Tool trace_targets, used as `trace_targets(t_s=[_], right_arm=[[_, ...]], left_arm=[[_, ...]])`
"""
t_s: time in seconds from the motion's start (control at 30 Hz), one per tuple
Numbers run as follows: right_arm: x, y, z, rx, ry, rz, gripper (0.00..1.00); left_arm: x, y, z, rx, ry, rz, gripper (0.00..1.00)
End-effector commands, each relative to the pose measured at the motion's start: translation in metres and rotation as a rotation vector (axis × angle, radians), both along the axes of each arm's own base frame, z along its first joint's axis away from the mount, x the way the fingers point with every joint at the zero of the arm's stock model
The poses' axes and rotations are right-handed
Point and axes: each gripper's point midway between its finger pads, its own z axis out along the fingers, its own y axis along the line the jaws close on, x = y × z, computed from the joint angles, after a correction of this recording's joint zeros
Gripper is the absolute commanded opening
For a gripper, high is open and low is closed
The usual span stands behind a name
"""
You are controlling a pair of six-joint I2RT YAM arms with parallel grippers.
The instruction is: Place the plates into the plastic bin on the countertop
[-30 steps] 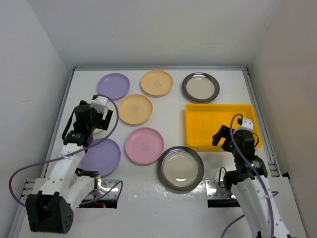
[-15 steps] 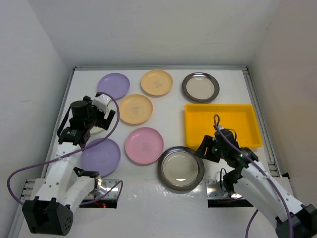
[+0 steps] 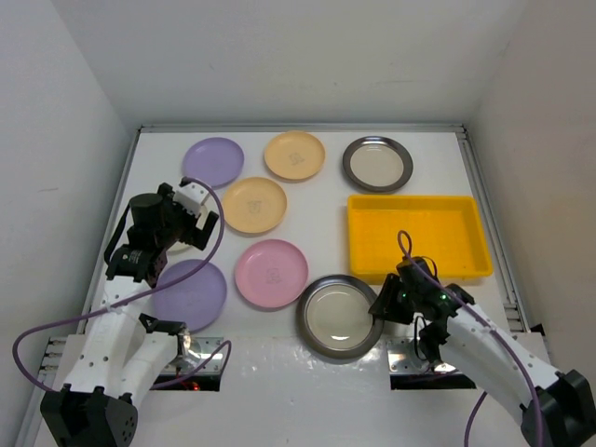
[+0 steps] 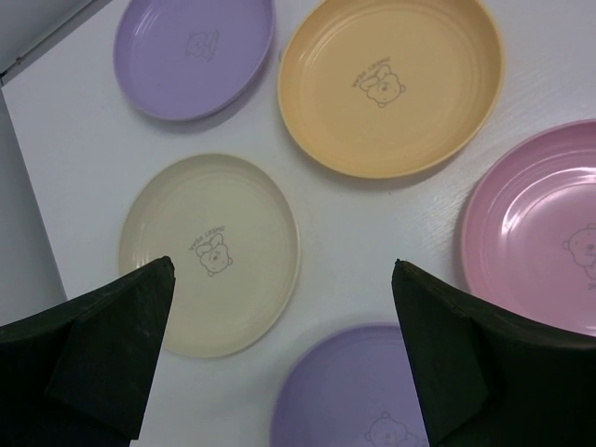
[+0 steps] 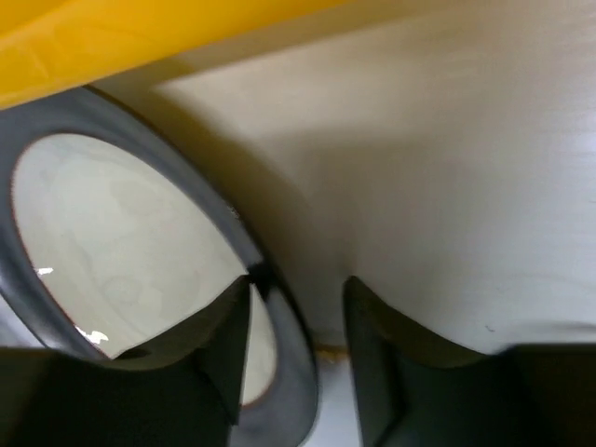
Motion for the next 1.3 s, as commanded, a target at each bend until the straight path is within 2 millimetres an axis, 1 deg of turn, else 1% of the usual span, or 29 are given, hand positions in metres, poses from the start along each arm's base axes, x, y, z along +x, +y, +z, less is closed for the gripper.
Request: trace_targets(t_s=[0.0,0.03,0.07,0.13,0.17,0.2,0.27,0.37,0.47,0.5,0.53,0.63,0.67,0.7,0.73,0.8,0.83,0.87,0.9,0.93,0.97,1.0,1.03,1.07,1.1,1.17,1.2,1.23,1.27], right_arm=[[-0.006,0.013,-0.010,0.089,-0.014,0.026,0.41],[-0.004,0.016,-0.013,0.108,-0.031,0.033,0.36],[-0.002,0.018,-0.011,0.125,-0.048,0.036,0.25],[-0.003,0.020,-0.012,0.139,-0.055,0.046,0.16],[0.000,0.021,-0.008,0.148,-0.079,0.049,0.05],[-0.001,0.023,-0.007,0.158,-0.085,0.066,0.00],[0.003,0.027,0.002,0.183,-0.122,0.088,0.00],[0.005,0.039,0.025,0.240,-0.162,0.164,0.00],[0.010,0.058,0.069,0.338,-0.224,0.245,0.00],[0.010,0.060,0.076,0.347,-0.225,0.255,0.00],[0.016,0.066,0.103,0.383,-0.274,0.274,0.00],[0.026,0.071,0.126,0.403,-0.320,0.268,0.00],[0.036,0.073,0.148,0.409,-0.371,0.257,0.00],[0.042,0.073,0.156,0.406,-0.394,0.250,0.00],[0.050,0.074,0.171,0.413,-0.434,0.241,0.00],[0.066,0.075,0.195,0.414,-0.482,0.221,0.00],[0.074,0.071,0.201,0.401,-0.503,0.197,0.00],[0.095,0.058,0.202,0.319,-0.546,0.138,0.00],[0.108,0.046,0.213,0.275,-0.587,0.093,0.00],[0.116,0.038,0.208,0.222,-0.577,0.069,0.00],[0.125,0.018,0.201,0.103,-0.594,0.058,0.00],[0.144,-0.014,0.216,0.037,-0.640,-0.051,0.00],[0.149,-0.023,0.213,0.010,-0.630,-0.054,0.00],[0.154,-0.030,0.216,0.005,-0.635,-0.069,0.00],[0.161,-0.049,0.218,0.000,-0.636,-0.118,0.00],[0.173,-0.086,0.211,0.018,-0.602,-0.243,0.00],[0.173,-0.080,0.208,0.102,-0.581,-0.236,0.00],[0.179,-0.109,0.197,0.104,-0.560,-0.341,0.00],[0.183,-0.115,0.196,0.122,-0.572,-0.356,0.00]], left_arm=[[0.000,-0.012,0.026,-0.024,-0.069,-0.061,1.00],[0.002,-0.012,0.028,-0.024,-0.067,-0.061,1.00],[0.002,-0.012,0.028,-0.024,-0.067,-0.061,1.00],[0.002,-0.012,0.028,-0.024,-0.067,-0.061,1.00],[0.002,-0.012,0.028,-0.024,-0.067,-0.061,1.00],[0.002,-0.012,0.028,-0.024,-0.067,-0.061,1.00],[0.003,-0.012,0.026,-0.024,-0.058,-0.061,1.00],[0.003,-0.014,0.026,-0.020,-0.060,-0.073,1.00],[0.003,-0.014,0.026,-0.020,-0.060,-0.073,1.00],[0.003,-0.014,0.026,-0.020,-0.060,-0.073,1.00],[0.003,-0.014,0.026,-0.020,-0.060,-0.073,1.00],[0.006,-0.014,0.025,-0.019,-0.051,-0.073,1.00],[0.006,-0.014,0.025,-0.019,-0.051,-0.073,1.00],[0.006,-0.014,0.025,-0.019,-0.051,-0.073,1.00],[0.007,-0.014,0.022,-0.019,-0.040,-0.073,1.00],[0.008,-0.014,0.026,-0.019,-0.050,-0.073,1.00],[0.008,-0.014,0.026,-0.019,-0.050,-0.073,1.00],[0.009,-0.014,0.024,-0.019,-0.040,-0.073,1.00],[0.009,-0.014,0.024,-0.019,-0.040,-0.073,1.00],[0.010,-0.014,0.025,-0.019,-0.040,-0.073,1.00],[0.010,-0.014,0.025,-0.019,-0.040,-0.073,1.00],[0.012,-0.014,0.028,-0.019,-0.043,-0.073,1.00],[0.013,-0.014,0.026,-0.019,-0.034,-0.073,1.00],[0.014,-0.014,0.031,-0.019,-0.045,-0.073,1.00],[0.015,-0.014,0.031,-0.010,-0.048,-0.077,1.00],[0.018,-0.014,0.029,0.001,-0.039,-0.083,1.00],[0.018,-0.015,0.029,-0.003,-0.039,-0.091,1.00],[0.019,-0.015,0.025,-0.003,-0.026,-0.091,1.00],[0.020,-0.015,0.029,0.005,-0.037,-0.095,1.00]])
